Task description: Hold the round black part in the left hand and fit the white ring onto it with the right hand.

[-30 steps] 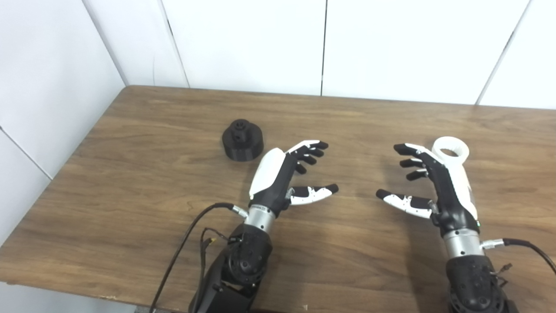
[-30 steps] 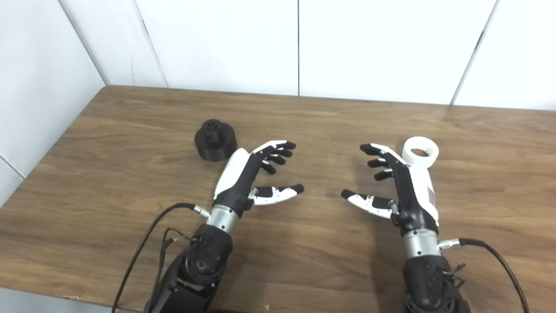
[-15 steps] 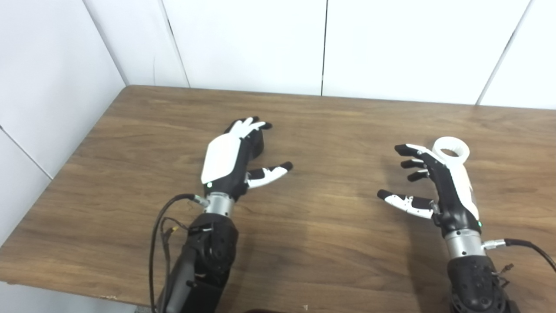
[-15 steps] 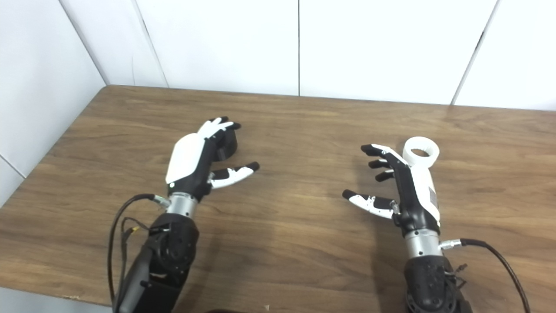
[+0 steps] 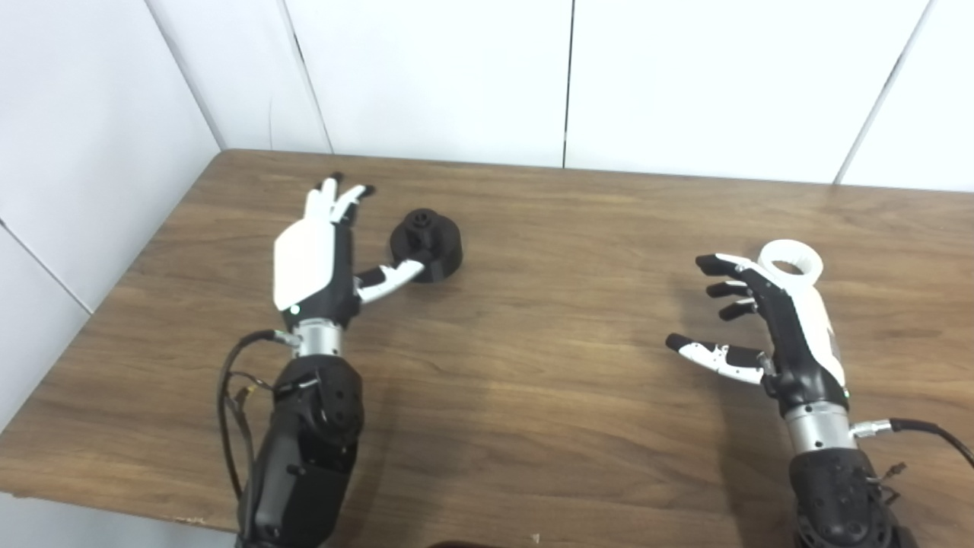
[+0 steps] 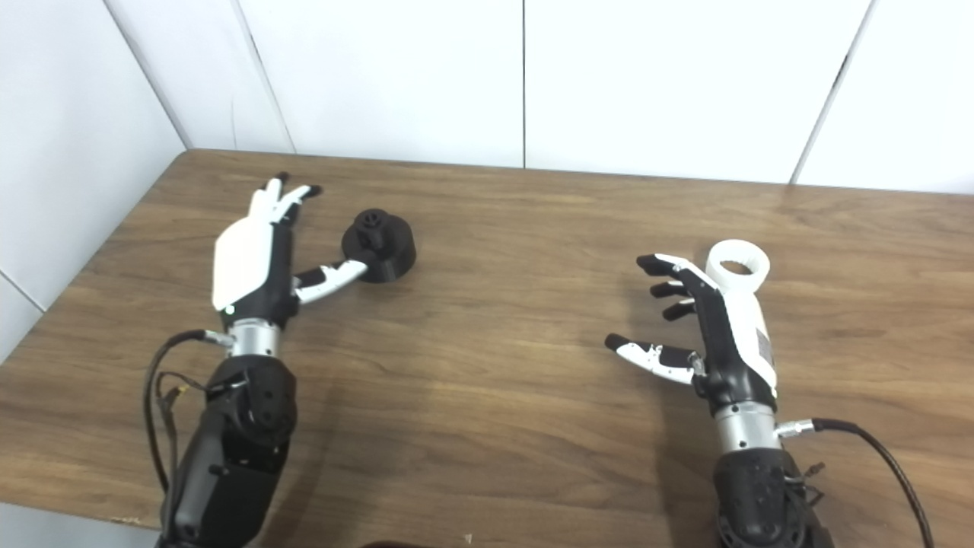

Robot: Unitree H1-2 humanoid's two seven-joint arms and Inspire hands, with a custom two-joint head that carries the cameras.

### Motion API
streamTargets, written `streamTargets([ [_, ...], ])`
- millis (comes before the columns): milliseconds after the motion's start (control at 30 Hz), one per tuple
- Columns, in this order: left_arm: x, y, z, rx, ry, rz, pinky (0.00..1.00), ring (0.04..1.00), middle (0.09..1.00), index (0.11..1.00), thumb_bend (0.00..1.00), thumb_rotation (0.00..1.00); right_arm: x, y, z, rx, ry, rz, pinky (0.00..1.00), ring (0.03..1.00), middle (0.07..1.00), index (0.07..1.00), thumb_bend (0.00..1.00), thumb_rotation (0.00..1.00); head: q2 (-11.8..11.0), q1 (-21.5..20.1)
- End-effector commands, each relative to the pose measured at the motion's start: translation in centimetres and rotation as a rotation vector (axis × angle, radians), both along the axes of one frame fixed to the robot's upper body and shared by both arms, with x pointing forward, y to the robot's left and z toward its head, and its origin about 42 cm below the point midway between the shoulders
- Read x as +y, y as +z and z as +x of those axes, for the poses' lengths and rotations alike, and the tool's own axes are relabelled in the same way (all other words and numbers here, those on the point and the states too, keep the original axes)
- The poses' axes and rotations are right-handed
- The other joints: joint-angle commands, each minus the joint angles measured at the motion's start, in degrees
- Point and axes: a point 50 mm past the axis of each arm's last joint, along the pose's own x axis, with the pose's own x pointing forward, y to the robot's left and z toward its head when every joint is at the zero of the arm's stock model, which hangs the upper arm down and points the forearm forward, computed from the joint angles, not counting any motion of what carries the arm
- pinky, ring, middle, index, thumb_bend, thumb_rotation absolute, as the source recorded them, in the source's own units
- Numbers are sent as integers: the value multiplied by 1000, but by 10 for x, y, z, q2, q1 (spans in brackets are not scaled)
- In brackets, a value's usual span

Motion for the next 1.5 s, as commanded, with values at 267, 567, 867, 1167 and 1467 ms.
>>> streamTargets([
  [267,23,25,22,-30,44,93,955,1000,1000,873,956,493,4,19,8,-97,13,11,546,688,760,740,704,2,-1,-3],
  [567,25,26,34,103,-57,80,989,1000,1000,873,1000,566,4,20,5,-99,10,6,547,684,766,745,699,0,3,-7],
  [867,22,30,36,174,-130,102,987,1000,1000,837,1000,626,4,19,4,-99,7,28,561,700,785,748,698,0,7,-8],
  [1167,19,29,37,212,-161,121,1000,1000,1000,825,1000,622,3,19,3,-88,2,39,564,709,813,756,685,3,8,-11],
  [1467,10,21,41,257,-170,151,1000,1000,1000,860,1000,627,1,20,1,-92,2,43,569,713,820,760,683,6,10,-13],
])
